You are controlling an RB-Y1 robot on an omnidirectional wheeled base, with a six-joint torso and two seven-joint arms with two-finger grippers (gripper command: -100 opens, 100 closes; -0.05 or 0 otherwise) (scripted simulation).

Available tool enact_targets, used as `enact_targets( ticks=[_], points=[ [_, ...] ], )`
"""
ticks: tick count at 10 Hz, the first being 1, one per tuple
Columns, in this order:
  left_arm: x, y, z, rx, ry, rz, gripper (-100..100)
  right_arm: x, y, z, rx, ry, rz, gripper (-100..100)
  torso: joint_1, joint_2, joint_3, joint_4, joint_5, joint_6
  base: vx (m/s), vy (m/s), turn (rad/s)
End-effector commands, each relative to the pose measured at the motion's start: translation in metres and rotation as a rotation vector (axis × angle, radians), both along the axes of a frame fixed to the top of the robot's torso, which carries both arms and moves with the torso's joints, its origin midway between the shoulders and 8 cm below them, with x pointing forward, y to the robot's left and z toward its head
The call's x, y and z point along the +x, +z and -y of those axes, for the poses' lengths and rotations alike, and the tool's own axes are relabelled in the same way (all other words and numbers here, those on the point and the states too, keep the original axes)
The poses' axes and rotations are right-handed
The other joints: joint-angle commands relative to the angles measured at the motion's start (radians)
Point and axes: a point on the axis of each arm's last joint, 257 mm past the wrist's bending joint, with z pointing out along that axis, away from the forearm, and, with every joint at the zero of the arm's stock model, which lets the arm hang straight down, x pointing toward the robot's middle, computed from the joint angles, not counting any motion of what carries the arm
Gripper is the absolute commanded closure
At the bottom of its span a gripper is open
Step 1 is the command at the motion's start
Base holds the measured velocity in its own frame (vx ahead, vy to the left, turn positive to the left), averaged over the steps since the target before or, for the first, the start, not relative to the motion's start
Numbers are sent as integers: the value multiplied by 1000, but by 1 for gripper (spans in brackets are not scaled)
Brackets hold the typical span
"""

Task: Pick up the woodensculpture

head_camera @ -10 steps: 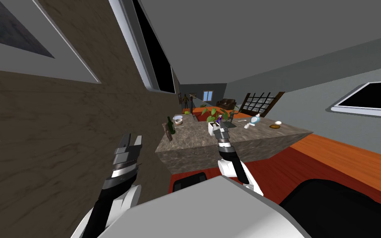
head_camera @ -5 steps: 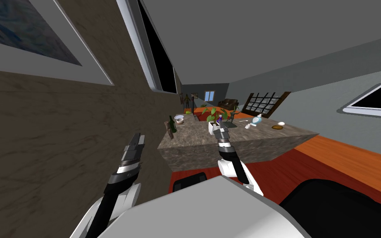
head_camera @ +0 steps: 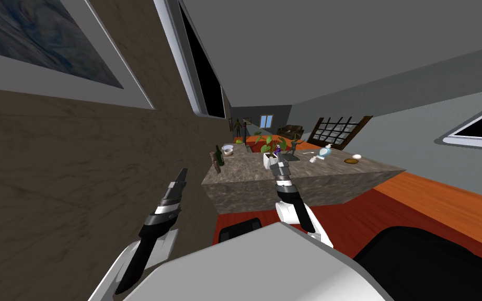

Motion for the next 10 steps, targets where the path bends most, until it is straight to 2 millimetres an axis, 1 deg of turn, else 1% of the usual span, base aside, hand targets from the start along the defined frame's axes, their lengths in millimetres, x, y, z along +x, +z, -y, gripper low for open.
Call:
enact_targets(
  ticks=[1,4,7,8,10],
  points=[
    [7,-10,1,68,24,-20,-100,0,0,0,0,0,0,0,0,0,0,0,0,0,-62,-21,6],
    [22,-35,-7,184,72,-70,-100,0,0,0,0,0,0,0,0,0,0,0,0,0,-54,-22,-26],
    [36,-66,-23,289,124,-137,-100,0,0,0,0,0,0,0,-2,-1,-1,0,0,0,-42,-41,-69],
    [36,-66,-23,289,124,-137,-100,0,0,0,0,0,0,0,-1,-1,-1,0,0,0,-28,-18,-25],
    [44,-89,-38,351,159,-188,-100,0,0,0,0,0,0,0,0,-3,-1,-1,0,0,-17,-28,-96]
  ],
)
